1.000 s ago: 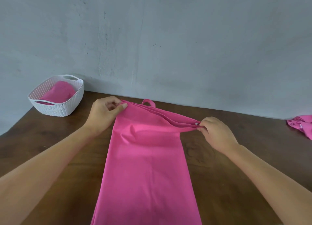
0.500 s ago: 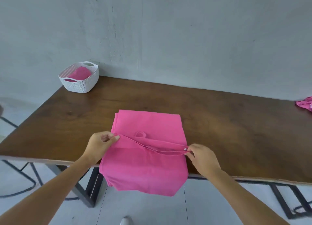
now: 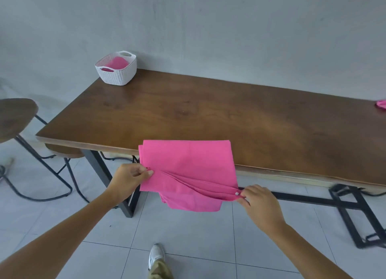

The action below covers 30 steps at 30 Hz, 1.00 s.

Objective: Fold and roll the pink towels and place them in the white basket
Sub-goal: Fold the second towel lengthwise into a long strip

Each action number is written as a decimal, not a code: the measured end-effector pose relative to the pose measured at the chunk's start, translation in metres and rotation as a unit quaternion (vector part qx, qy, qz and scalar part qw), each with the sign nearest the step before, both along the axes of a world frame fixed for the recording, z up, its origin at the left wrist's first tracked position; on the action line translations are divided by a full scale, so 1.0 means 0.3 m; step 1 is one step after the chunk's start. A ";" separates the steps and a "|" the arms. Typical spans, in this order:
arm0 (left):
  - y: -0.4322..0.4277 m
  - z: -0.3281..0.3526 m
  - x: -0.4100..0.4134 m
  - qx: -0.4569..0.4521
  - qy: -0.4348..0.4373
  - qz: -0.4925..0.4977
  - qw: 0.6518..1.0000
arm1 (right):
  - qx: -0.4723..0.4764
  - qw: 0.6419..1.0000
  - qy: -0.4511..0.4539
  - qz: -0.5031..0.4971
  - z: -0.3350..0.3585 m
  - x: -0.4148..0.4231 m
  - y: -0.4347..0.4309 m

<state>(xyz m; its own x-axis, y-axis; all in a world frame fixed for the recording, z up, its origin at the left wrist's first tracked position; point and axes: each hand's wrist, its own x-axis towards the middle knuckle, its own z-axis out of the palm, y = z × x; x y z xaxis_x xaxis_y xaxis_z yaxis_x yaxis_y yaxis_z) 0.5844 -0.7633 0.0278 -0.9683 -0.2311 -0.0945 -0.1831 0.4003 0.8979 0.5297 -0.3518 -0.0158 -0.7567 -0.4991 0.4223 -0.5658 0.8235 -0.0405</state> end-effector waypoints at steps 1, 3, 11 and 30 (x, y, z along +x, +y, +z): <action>0.010 0.010 0.014 -0.010 0.003 -0.001 1.000 | 0.000 1.000 -0.004 -0.001 0.002 0.016 0.010; 0.024 0.033 0.033 -0.031 0.013 0.000 0.999 | -0.002 1.000 -0.007 0.002 0.020 0.030 0.022; 0.059 0.051 0.076 -0.050 0.036 0.025 0.998 | -0.008 1.000 -0.005 -0.017 0.158 0.001 0.017; 0.089 0.083 0.035 -0.013 0.073 0.012 0.997 | -0.100 0.979 -0.137 -0.109 0.238 0.010 0.055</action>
